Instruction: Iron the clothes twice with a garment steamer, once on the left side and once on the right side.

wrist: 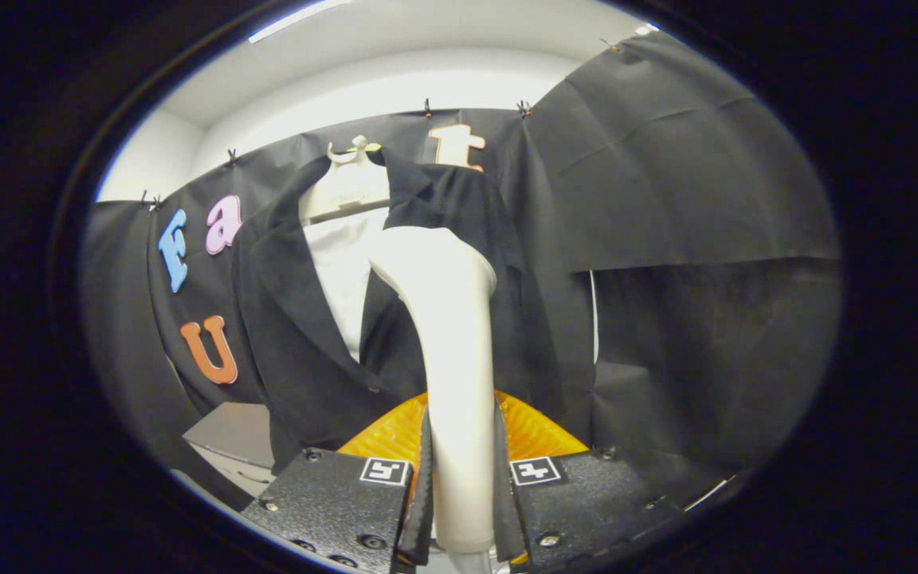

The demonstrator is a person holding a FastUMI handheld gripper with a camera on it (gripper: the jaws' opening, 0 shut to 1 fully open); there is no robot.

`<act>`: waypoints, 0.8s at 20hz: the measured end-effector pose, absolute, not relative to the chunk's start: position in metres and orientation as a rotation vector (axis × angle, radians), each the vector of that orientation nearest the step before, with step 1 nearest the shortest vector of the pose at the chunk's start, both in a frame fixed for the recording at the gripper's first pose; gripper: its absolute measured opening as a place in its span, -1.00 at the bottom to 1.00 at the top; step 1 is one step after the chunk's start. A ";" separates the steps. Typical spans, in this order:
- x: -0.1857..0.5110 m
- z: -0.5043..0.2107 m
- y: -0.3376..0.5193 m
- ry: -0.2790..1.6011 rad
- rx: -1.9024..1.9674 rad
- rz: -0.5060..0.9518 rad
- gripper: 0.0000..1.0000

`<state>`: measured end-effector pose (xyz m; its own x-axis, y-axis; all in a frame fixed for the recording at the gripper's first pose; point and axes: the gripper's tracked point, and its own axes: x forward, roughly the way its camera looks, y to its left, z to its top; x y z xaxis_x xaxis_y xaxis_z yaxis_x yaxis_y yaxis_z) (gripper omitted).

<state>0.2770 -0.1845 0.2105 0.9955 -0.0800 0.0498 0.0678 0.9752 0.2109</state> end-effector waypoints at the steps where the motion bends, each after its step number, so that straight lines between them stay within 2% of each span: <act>1: 0.284 0.218 -0.182 -0.065 0.205 -0.074 -0.34; 9: 0.330 0.220 -0.166 -0.041 0.137 -0.096 -0.34; 16: 0.334 0.203 -0.165 -0.030 0.081 -0.136 -0.34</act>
<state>0.3335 -0.1652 0.2026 0.9903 -0.1365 0.0249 0.1340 0.9875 0.0825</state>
